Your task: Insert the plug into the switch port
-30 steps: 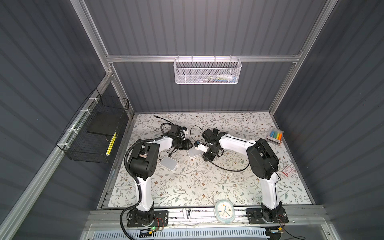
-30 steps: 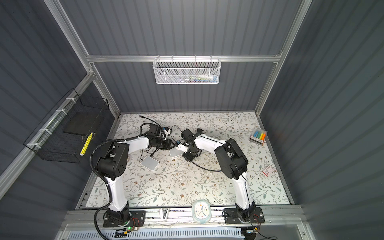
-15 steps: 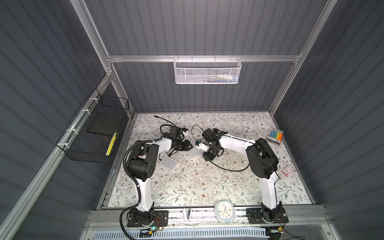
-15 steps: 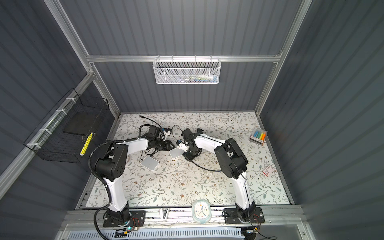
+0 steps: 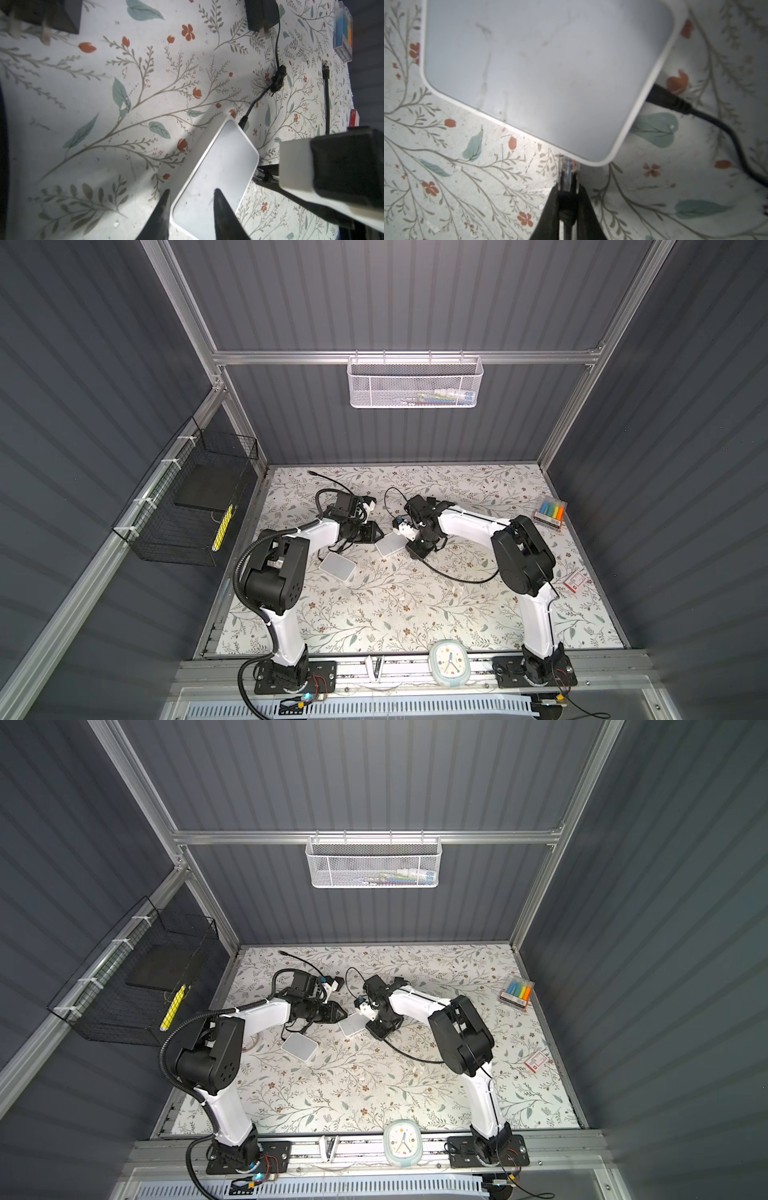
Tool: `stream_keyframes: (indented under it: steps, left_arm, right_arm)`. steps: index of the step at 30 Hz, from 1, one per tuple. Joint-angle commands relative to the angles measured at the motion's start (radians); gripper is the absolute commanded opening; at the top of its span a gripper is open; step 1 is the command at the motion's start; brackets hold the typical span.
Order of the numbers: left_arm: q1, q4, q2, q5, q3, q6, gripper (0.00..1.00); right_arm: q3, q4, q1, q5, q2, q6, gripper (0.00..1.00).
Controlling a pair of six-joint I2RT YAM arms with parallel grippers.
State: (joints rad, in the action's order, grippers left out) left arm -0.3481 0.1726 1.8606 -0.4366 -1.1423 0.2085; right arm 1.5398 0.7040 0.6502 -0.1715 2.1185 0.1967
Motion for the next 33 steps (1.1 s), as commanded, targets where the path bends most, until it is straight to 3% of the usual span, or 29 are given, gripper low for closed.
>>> stream_keyframes:
  steps: [1, 12, 33]
  left_arm:
    - [0.002, 0.024, 0.051, -0.003, -0.078, -0.043, 0.36]
    - [0.003, -0.042, 0.146, -0.069, -0.110, 0.000, 0.36]
    - [-0.005, -0.114, 0.139, -0.090, -0.036, 0.057, 0.35]
  right_arm:
    - [0.011, 0.020, -0.006, 0.031, 0.035, -0.027, 0.00]
    - [-0.022, -0.015, 0.001, 0.007, 0.016, -0.098, 0.00]
    - [-0.034, -0.008, 0.035, -0.013, 0.010, -0.144, 0.00]
